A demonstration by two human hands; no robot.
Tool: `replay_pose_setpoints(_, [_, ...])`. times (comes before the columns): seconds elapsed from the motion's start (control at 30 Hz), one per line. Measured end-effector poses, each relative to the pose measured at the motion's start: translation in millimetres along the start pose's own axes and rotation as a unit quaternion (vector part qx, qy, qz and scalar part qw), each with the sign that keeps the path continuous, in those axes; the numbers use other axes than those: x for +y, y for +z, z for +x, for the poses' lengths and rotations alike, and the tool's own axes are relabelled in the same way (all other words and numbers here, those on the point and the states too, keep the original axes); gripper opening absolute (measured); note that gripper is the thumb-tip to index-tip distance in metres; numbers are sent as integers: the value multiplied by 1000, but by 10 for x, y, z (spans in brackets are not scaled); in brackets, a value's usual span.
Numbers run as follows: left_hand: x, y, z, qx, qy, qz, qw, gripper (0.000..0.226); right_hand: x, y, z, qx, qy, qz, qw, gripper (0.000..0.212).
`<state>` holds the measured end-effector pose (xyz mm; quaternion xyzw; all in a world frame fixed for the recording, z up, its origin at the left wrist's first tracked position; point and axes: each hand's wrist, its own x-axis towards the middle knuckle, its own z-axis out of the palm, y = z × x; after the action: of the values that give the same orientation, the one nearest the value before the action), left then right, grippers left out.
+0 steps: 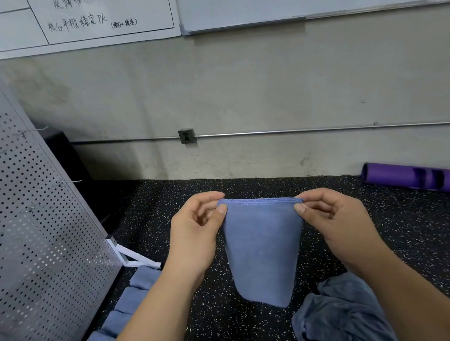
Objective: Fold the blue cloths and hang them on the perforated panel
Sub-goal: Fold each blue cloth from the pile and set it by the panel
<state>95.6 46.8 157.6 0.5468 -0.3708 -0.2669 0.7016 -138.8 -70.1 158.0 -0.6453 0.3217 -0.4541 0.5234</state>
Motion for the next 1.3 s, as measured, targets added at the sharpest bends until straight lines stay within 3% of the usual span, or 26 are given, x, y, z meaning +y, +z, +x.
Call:
replay_pose_setpoints(0.17, [5, -5, -15, -41, 21, 70, 997, 27, -14, 6, -10, 8, -13, 1, 1000, 18])
replay_pose_setpoints(0.3, [15, -2, -32, -17, 53, 124, 991, 27, -35, 7, -12, 13, -21, 7, 1000, 17])
replay_pose_setpoints(0.47, [63, 14, -45, -26, 44, 112, 992, 21, -21, -10, 1, 11, -17, 9, 1000, 15])
replay_pose_setpoints(0.6, [91, 33, -12, 19, 62, 86, 994, 25, 5, 12, 15, 4, -34, -46, 998, 20])
replay_pose_setpoints(0.8, [66, 45, -29, 22, 55, 90, 994, 22, -43, 109, -65, -4, -52, -98, 994, 15])
replay_pose_setpoints(0.93, [59, 50, -15, 23, -10, -11, 1000, 24, -89, 151, -91, -4, -53, -62, 997, 16])
replay_pose_setpoints(1.03, [-4, 23, -17, -35, -95, 19, 995, 30, -116, 170, -115, 3, -43, -41, 998, 9])
replay_pose_setpoints(1.13, [-61, 17, -21, -32, -78, 56, 995, 22, -116, 153, -105, 17, -37, -63, 997, 9])
replay_pose_setpoints(1.23, [6, 59, -40, -7, -77, -20, 997, 22, -127, 161, -97, 21, -34, -57, 998, 8])
replay_pose_setpoints(1.3, [33, 95, -91, -86, -132, -24, 987, 31, -139, 177, -98, 21, -31, -33, 999, 6])
